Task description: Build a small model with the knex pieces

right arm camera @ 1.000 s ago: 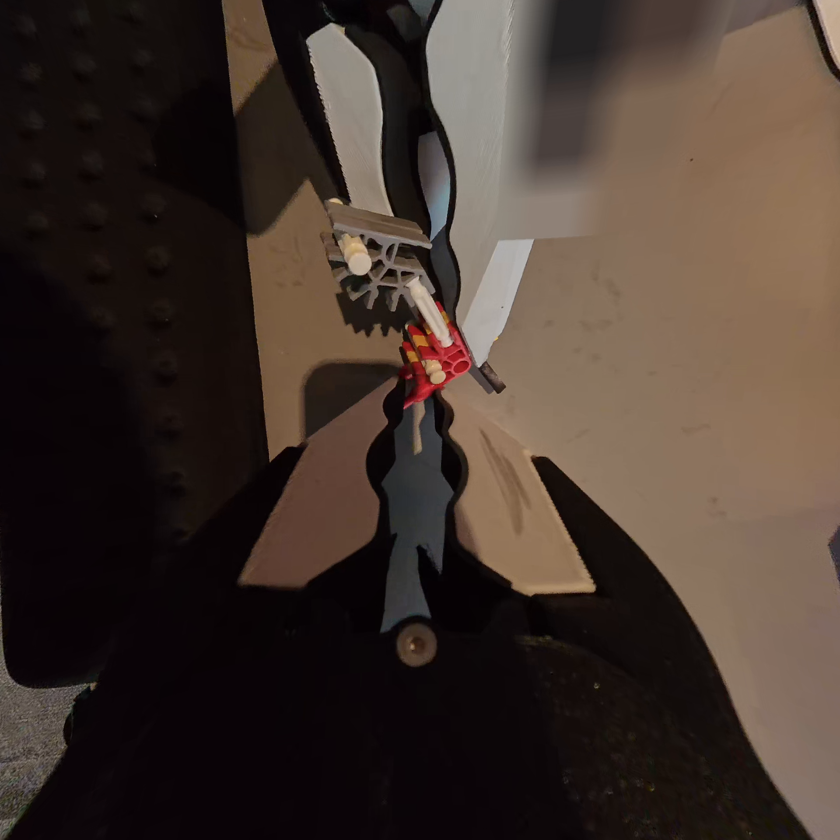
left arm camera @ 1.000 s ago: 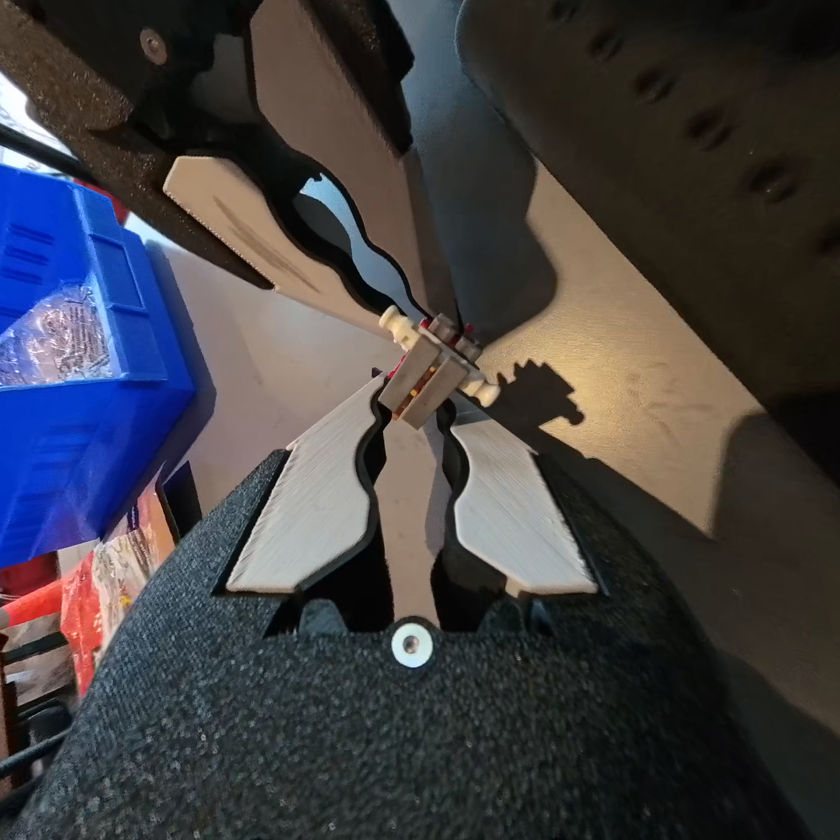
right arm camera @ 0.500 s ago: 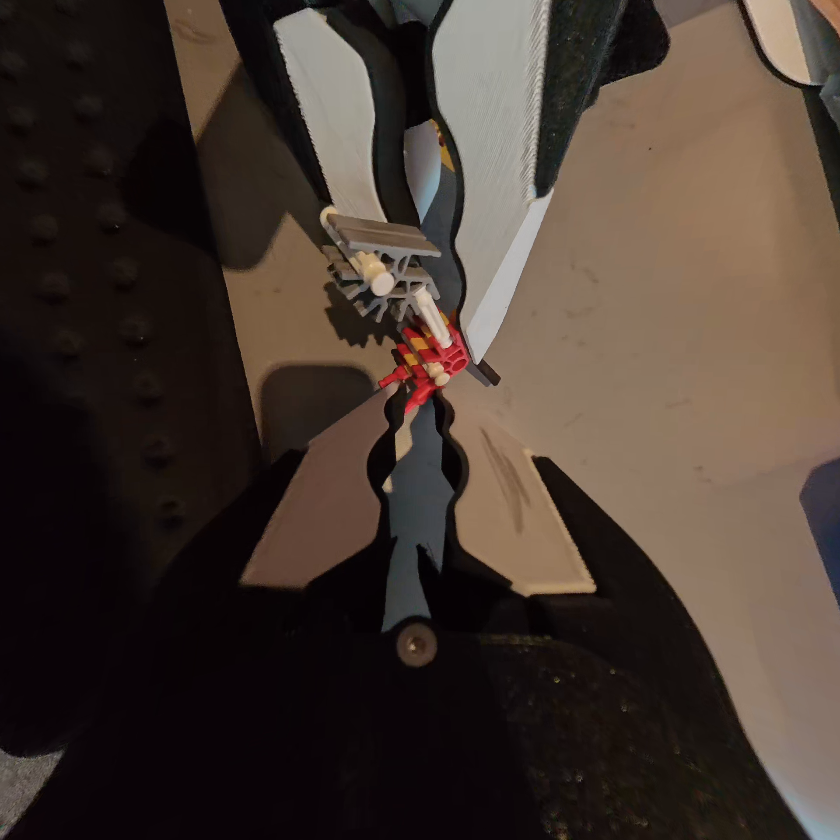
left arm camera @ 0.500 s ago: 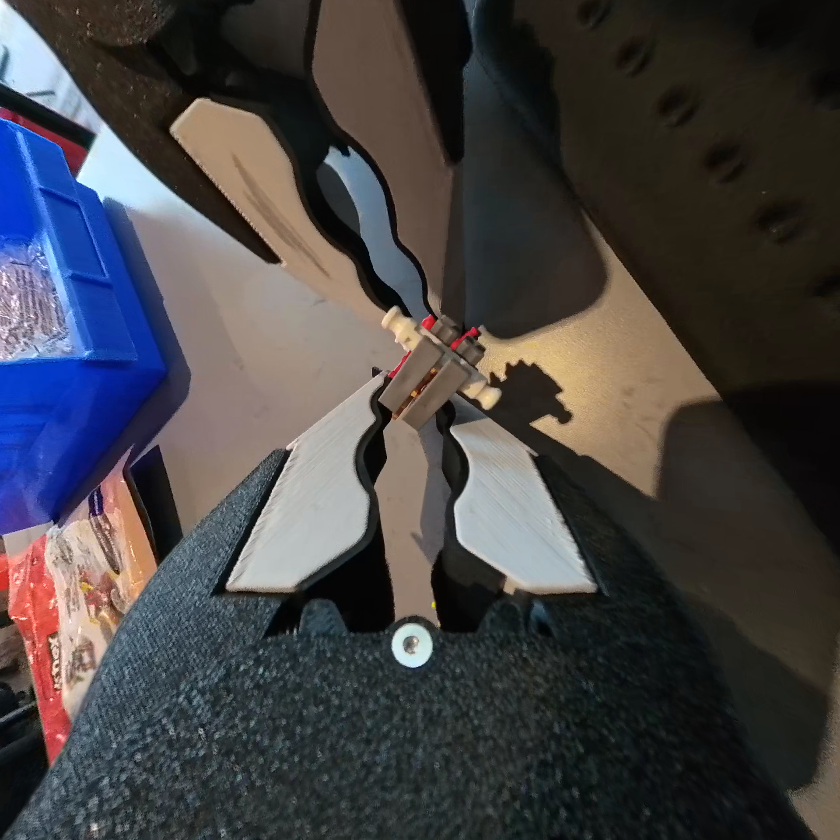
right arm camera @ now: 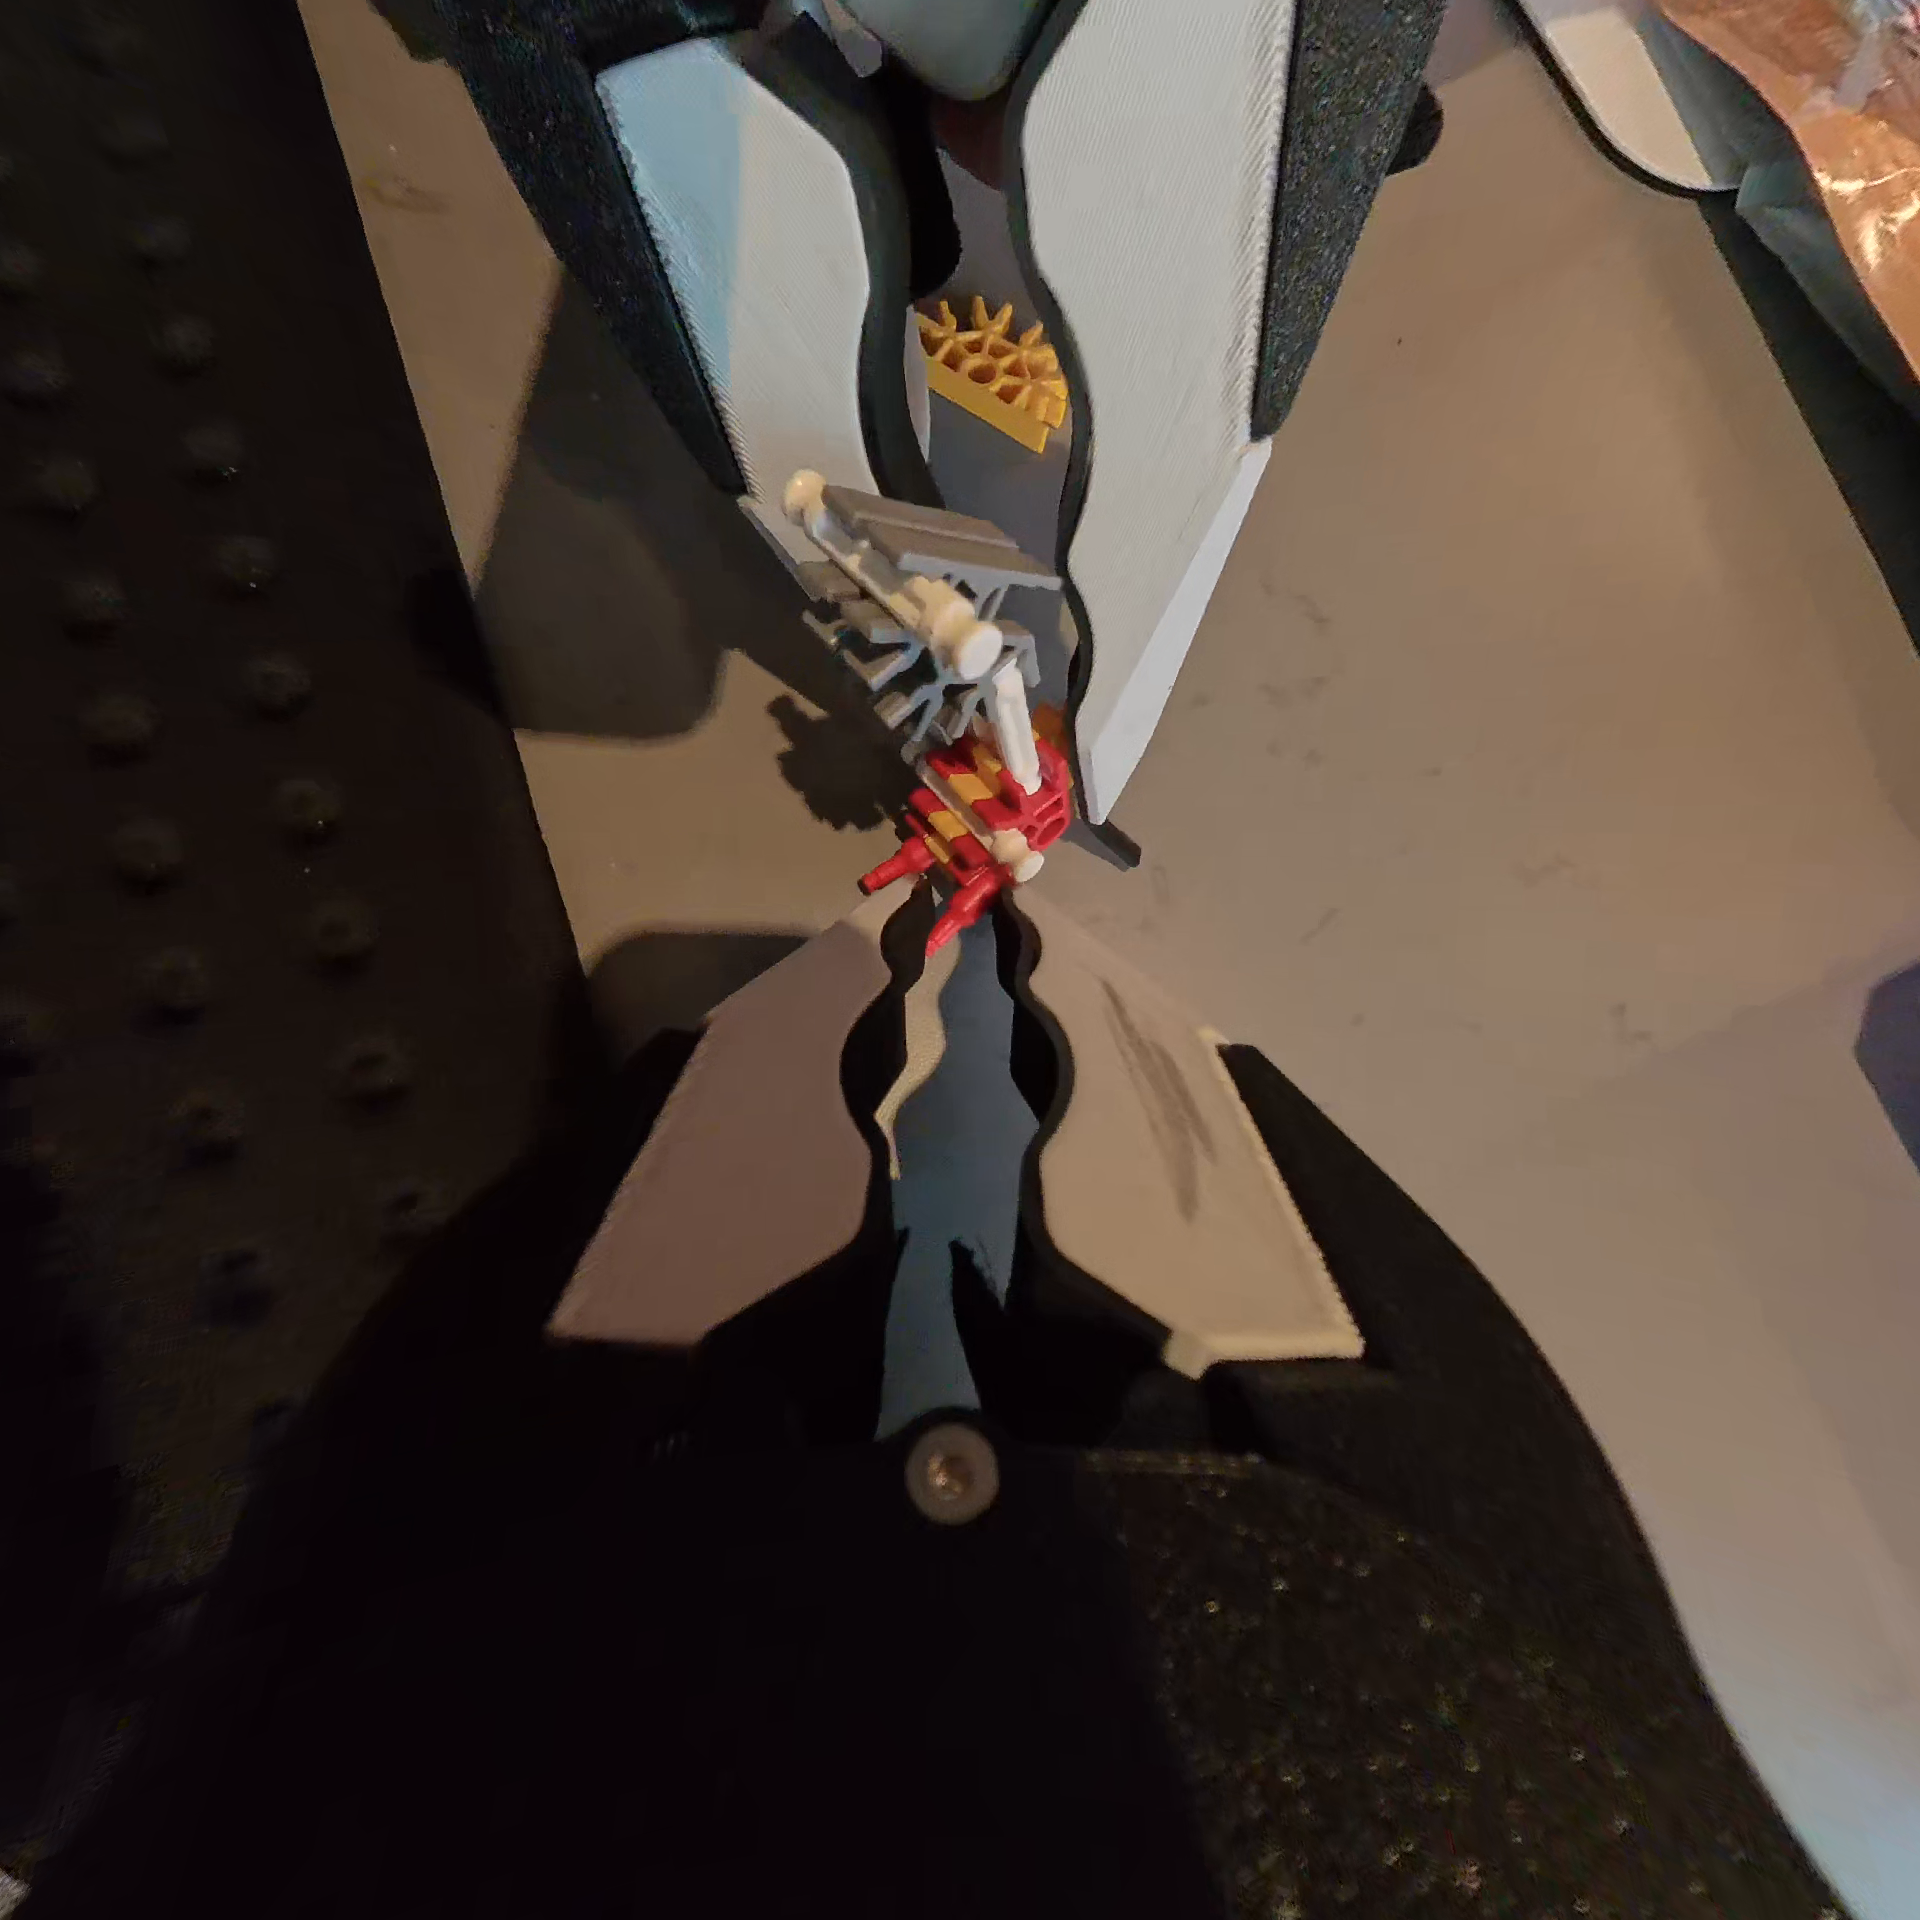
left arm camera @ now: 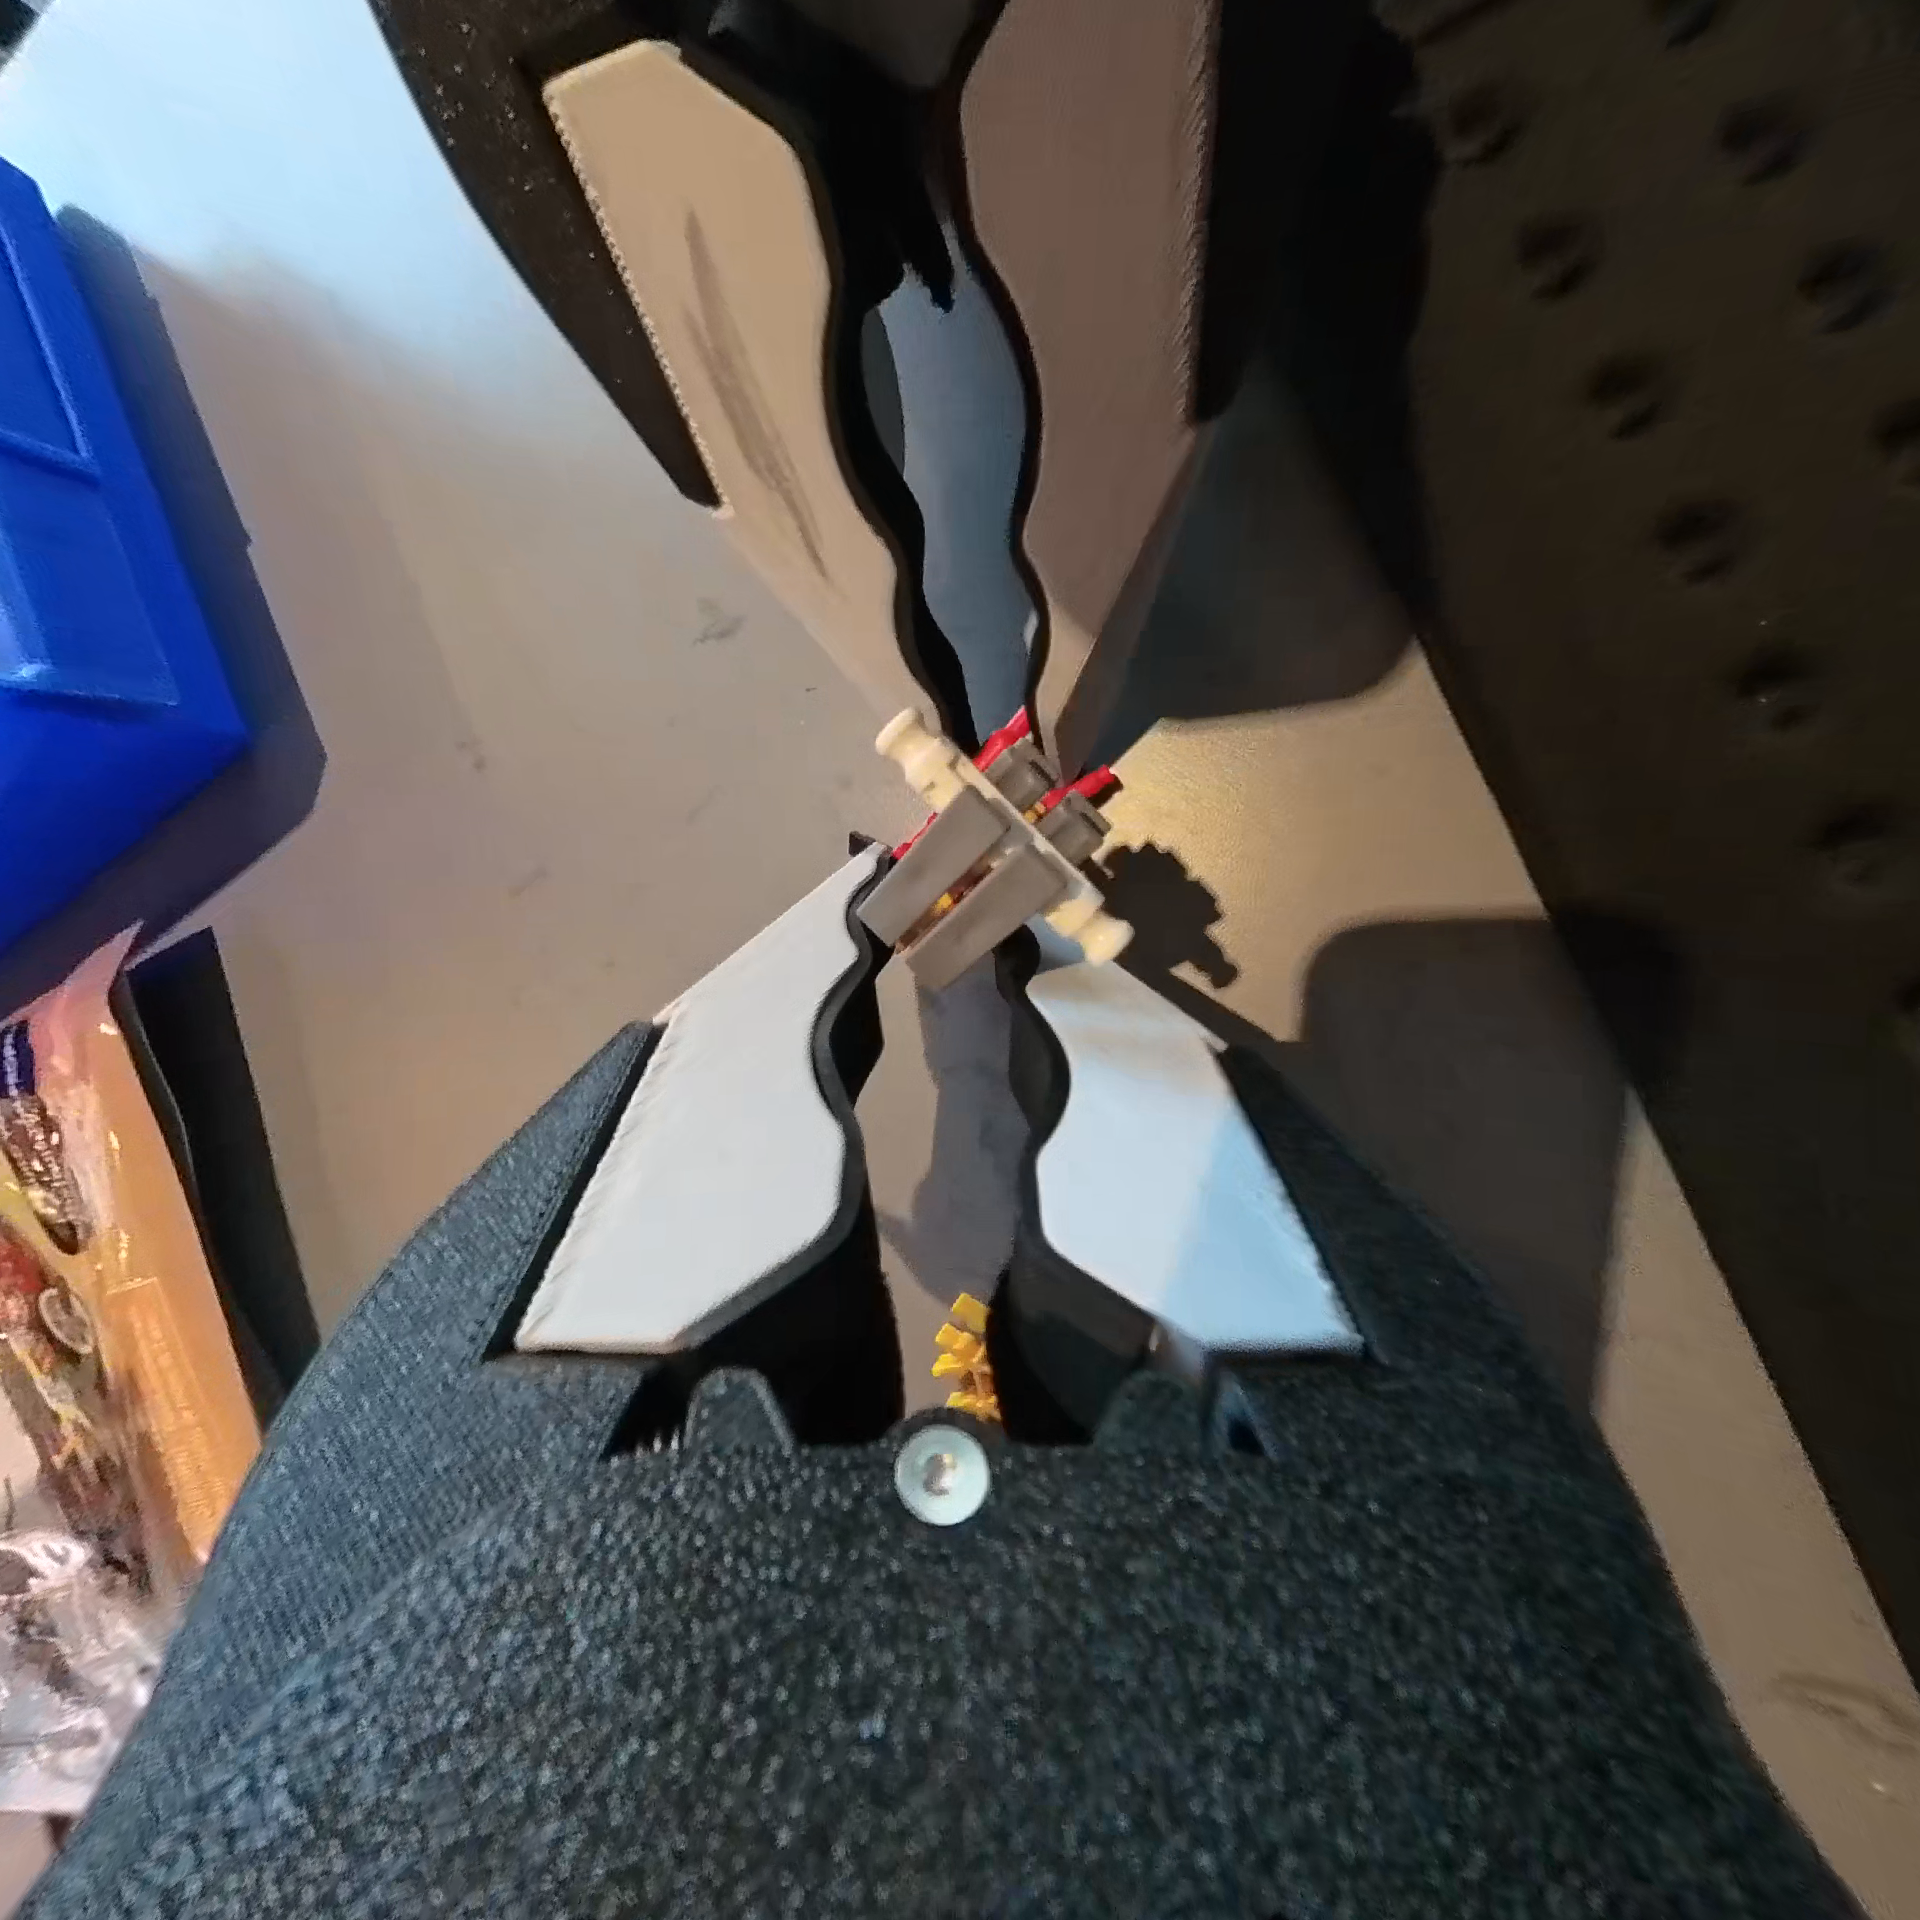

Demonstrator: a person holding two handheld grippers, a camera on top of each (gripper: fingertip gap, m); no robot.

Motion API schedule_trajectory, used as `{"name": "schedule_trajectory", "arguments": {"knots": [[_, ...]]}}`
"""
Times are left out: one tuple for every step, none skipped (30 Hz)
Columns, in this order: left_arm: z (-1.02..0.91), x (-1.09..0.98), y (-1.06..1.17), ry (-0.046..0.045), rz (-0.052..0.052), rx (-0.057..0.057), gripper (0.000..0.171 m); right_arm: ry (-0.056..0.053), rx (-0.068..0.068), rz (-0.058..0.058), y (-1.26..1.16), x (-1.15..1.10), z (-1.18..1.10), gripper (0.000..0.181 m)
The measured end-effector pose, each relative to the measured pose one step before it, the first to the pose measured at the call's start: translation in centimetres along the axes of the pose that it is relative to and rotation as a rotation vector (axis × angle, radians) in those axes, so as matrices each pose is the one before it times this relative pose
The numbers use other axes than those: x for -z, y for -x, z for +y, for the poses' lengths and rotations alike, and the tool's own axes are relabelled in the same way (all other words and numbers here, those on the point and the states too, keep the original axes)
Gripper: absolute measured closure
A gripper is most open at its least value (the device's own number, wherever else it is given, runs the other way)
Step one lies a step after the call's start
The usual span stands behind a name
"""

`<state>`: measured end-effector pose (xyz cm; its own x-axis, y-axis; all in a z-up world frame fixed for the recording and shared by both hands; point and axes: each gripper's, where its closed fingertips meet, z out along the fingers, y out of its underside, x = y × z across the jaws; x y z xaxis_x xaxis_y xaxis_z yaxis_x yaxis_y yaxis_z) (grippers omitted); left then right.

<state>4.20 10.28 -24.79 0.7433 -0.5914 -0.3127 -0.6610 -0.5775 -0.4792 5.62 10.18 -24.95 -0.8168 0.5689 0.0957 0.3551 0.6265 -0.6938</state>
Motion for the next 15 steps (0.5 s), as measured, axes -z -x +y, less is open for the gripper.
{"name": "schedule_trajectory", "arguments": {"knots": [[-0.021,-0.014,-0.003,-0.00198,0.0055,0.0097,0.157,-0.0057,0.0007,-0.0042,-0.001,-0.001,-0.004,0.173],[0.015,-0.003,-0.002,0.0028,0.0073,0.0083,0.157,-0.007,-0.0003,-0.0027,-0.003,-0.002,-0.002,0.173],[0.003,-0.001,0.0,0.00816,0.0071,0.0081,0.156,-0.0025,0.0028,0.0023,0.006,0.007,-0.004,0.173],[-0.021,-0.024,0.0,0.00783,0.0042,0.0034,0.157,0.0034,0.0105,0.0053,0.011,0.002,0.017,0.173],[0.005,0.002,-0.005,0.00817,0.006,0.0067,0.158,0.0026,0.0075,0.0005,-0.005,-0.003,-0.008,0.173],[0.025,-0.02,0.0,0.01199,0.0156,0.0193,0.157,-0.0003,-0.0013,-0.0037,-0.014,-0.011,-0.016,0.173],[-0.007,-0.017,-0.004,0.00703,0.0156,0.0159,0.158,0.0041,0.0051,0.0035,-0.006,-0.004,-0.004,0.173],[0.013,-0.008,-0.009,0.00501,0.0132,0.0148,0.158,0.0073,0.0119,0.0076,0.007,-0.007,-0.007,0.173],[-0.004,-0.014,-0.004,0.00504,0.013,0.0161,0.159,0.0002,0.0072,0.0,-0.008,-0.008,-0.001,0.173],[0.006,-0.016,0.021,0.00628,0.0055,0.0051,0.157,-0.0046,-0.0035,-0.0062,-0.013,0.006,-0.015,0.174],[-0.018,-0.009,-0.003,0.00609,0.0019,0.0033,0.158,0.0007,0.0111,0.0015,0.01,0.007,0.006,0.174],[-0.009,-0.007,-0.016,0.00159,0.0041,0.0118,0.158,0.002,0.01,0.0015,-0.001,-0.011,-0.016,0.174],[0.007,0.001,0.014,-0.00017,0.0067,0.0118,0.158,0.0011,0.0054,0.002,0.005,-0.011,-0.019,0.174],[-0.027,-0.017,-0.003,0.0005,0.0091,0.0124,0.159,0.0049,0.0135,0.0071,0.015,0.003,0.003,0.175],[-0.006,-0.013,-0.013,0.00454,0.009,0.0125,0.159,0.0062,0.0167,0.0065,0.004,-0.008,0.009,0.175]]}}
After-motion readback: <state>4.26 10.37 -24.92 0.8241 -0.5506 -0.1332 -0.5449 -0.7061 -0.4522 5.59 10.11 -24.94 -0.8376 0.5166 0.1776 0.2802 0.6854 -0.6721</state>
